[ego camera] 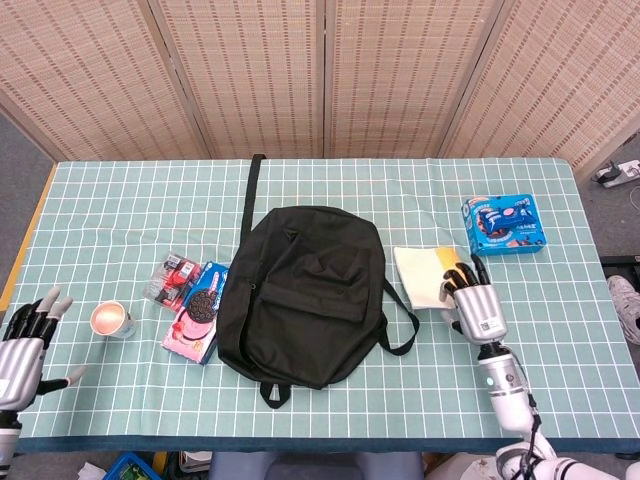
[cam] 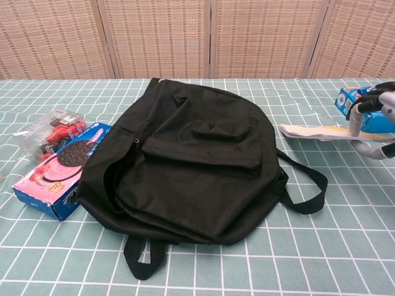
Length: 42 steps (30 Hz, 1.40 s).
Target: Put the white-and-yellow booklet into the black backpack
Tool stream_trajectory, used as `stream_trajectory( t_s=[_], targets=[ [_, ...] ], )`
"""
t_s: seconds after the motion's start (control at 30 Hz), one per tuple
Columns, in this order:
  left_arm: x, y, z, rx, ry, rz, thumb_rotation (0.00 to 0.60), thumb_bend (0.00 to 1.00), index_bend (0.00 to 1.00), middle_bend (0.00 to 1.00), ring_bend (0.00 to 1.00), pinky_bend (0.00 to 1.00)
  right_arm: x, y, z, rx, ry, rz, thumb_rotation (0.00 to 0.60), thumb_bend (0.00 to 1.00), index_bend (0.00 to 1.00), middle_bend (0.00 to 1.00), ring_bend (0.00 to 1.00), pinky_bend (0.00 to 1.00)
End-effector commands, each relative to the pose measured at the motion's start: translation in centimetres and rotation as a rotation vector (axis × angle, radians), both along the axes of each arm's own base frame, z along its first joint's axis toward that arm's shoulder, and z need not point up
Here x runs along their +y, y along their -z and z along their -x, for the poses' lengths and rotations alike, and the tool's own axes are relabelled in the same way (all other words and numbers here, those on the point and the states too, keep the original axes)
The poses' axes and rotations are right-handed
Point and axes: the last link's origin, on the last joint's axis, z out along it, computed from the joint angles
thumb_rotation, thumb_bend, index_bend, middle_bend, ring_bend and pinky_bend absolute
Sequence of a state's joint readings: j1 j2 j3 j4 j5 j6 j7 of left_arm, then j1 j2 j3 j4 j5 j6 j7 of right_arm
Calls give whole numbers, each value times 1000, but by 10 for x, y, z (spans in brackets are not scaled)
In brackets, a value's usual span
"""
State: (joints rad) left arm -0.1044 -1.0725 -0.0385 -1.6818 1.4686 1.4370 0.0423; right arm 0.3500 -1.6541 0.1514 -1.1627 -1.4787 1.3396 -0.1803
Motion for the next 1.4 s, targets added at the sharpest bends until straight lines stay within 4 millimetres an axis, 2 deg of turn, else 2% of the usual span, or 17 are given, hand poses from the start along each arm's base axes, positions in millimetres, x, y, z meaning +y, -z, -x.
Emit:
stream_trajectory(
  t_s=[0.03,0.3,0.47,0.67,0.9,1.13,1.4],
  targets=[
    [1,-1,-2,1,4,1,600,152,78,0,35,0,-3,-5,-1,4,-5,16,600,378,688,406,234,99],
    [8,-3,-8,11,25,5,600,152,79,0,33,0,-12,-24,-3,21,-53,86,600,385,838,515,341,192],
    [18,-5,-12,52,46,33,600,152,92,0,32,0,-15,-45,-10,50,-159,142,600,390,899,574,416,327],
    [33,-6,-23,80,90,60,600,152,99,0,32,0,-18,-72,-16,61,-236,206,600,390,923,596,454,399],
    [46,-1,-37,114,151,128,600,152,119,0,32,0,-16,-98,-27,40,-327,266,600,388,924,603,462,418],
    [56,15,-55,155,276,236,600,152,143,0,33,0,-6,-123,-36,51,-386,308,600,384,925,603,463,425],
    [53,55,-90,195,461,381,600,152,142,0,33,0,-2,-150,-38,63,-380,358,600,384,925,604,465,431]
  ],
)
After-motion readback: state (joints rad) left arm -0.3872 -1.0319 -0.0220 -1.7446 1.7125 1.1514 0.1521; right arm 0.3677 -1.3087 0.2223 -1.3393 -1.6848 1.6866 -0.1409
